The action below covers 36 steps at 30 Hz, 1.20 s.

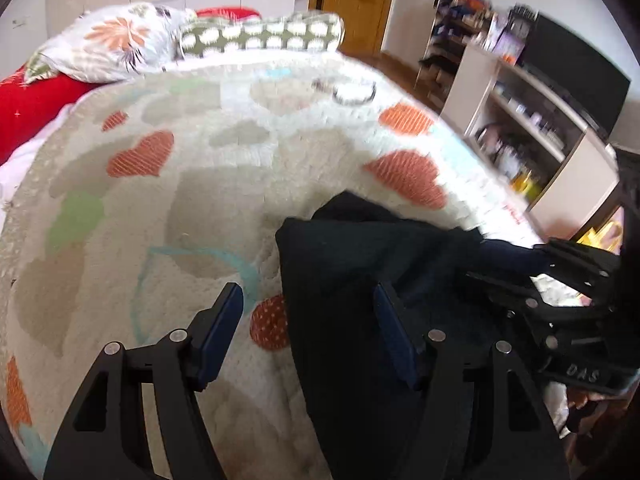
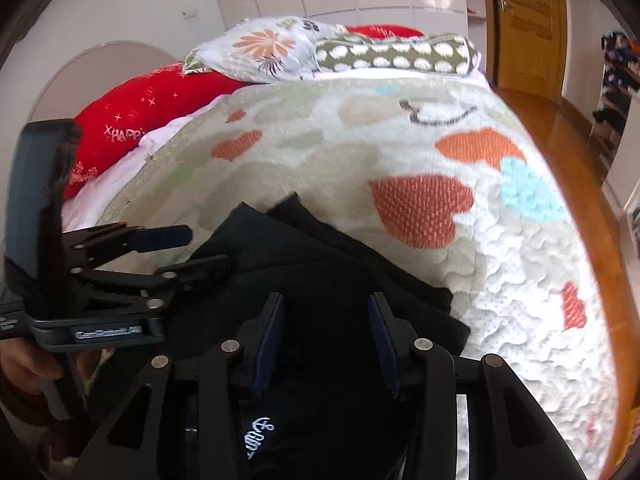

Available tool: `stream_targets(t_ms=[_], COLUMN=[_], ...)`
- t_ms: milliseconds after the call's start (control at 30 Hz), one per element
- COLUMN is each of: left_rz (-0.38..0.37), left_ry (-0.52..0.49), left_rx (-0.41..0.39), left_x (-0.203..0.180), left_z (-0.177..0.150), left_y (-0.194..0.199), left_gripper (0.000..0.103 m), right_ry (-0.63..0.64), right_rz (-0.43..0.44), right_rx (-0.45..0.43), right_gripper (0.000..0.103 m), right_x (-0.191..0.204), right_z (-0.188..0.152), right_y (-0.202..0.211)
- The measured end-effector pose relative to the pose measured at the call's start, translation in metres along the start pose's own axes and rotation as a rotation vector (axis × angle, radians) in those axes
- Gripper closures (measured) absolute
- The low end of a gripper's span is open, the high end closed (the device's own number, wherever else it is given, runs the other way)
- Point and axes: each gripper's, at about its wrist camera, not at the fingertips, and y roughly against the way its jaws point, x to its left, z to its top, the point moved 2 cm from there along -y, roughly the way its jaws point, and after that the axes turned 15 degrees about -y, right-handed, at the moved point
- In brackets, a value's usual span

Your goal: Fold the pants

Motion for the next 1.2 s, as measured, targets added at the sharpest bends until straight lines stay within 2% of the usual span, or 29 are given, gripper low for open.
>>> stream_targets(t_ms=[67, 167, 267, 500, 633, 733, 933, 1200], left_rz=[0.013, 0.011, 0.006, 0.004, -0.002, 0.004, -0.03, -0.037], left_ry=[-0.004, 0.019, 0.025, 0.009, -0.014, -0.047, -0.01, 0.016], left_rx=[0.032, 0.027, 0.008, -0.08, -0.092, -0.075, -0.049, -0.052], left_x=[-0.001, 0.002, 0.002, -0.011, -0.028, -0.043, -0.05, -0.054], left_z=[-0.001, -0.003, -0.006, -0.026, -0.041, -0.052, -0.068, -0.074], left_y=[-0.013, -0.016, 0.0, 0.057, 0.071, 0.068, 0.056, 0.052], left_gripper=[0.032, 0.03, 0.03, 0.03, 0.03, 0.03, 0.029, 0.026], right_ry=[-0.002, -0.001, 0.008, 0.068, 0.072, 0.074, 0.087, 0.03], right_rz=[0.018, 0.018, 0.016, 0.034, 0.02, -0.004, -0.06, -0.055], right_rx=[-0.011, -0.01, -0.021, -0.037, -0.018, 0.008, 0.016, 0.027], right_gripper=[0.061, 0.061, 0.055, 0.055, 0.055, 0.055, 0.054, 0.048], right_x=[-0.004, -0.003, 0.003, 0.023, 0.023, 0.021, 0.008, -0.007], right_z=[-0.003, -0.005, -0.008, -0.032, -0.052, -0.063, -0.086, -0.092], right_y=[-0.002, 0.003, 0.023, 0.062, 0.067, 0.062, 0.057, 0.06])
